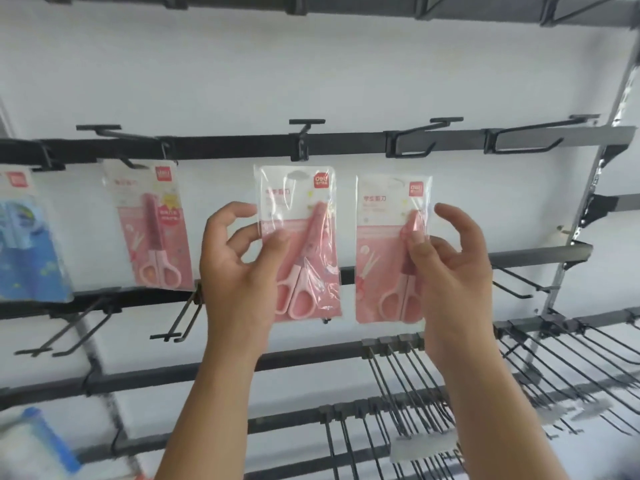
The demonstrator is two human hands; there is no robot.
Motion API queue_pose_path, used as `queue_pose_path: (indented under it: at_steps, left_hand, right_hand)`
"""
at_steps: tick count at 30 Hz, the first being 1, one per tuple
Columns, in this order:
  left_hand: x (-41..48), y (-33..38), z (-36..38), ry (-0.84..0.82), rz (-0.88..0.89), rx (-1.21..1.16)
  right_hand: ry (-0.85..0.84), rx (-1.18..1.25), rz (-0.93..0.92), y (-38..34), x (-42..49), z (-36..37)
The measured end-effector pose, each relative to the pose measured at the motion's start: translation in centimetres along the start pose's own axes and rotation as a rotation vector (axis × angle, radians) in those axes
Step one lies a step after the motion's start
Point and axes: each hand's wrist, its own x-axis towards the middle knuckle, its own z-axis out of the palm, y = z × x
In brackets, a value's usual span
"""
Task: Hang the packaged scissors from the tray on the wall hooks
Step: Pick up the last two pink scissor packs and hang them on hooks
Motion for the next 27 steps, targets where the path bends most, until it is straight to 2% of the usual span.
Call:
queue_pose_path:
  at_steps: [12, 27]
  left_hand:
    - [2.0, 0.4, 4.4, 0.142, 0.068, 0.093]
    - [1.6, -0.2, 5.2, 0.248, 0.065, 0.232]
  right_hand:
    - [-0.119, -0.017, 0.003, 0.4, 3.2, -2.3]
    - [-0.101, -0.001, -0.036, -0.7, 5.4, -3.6]
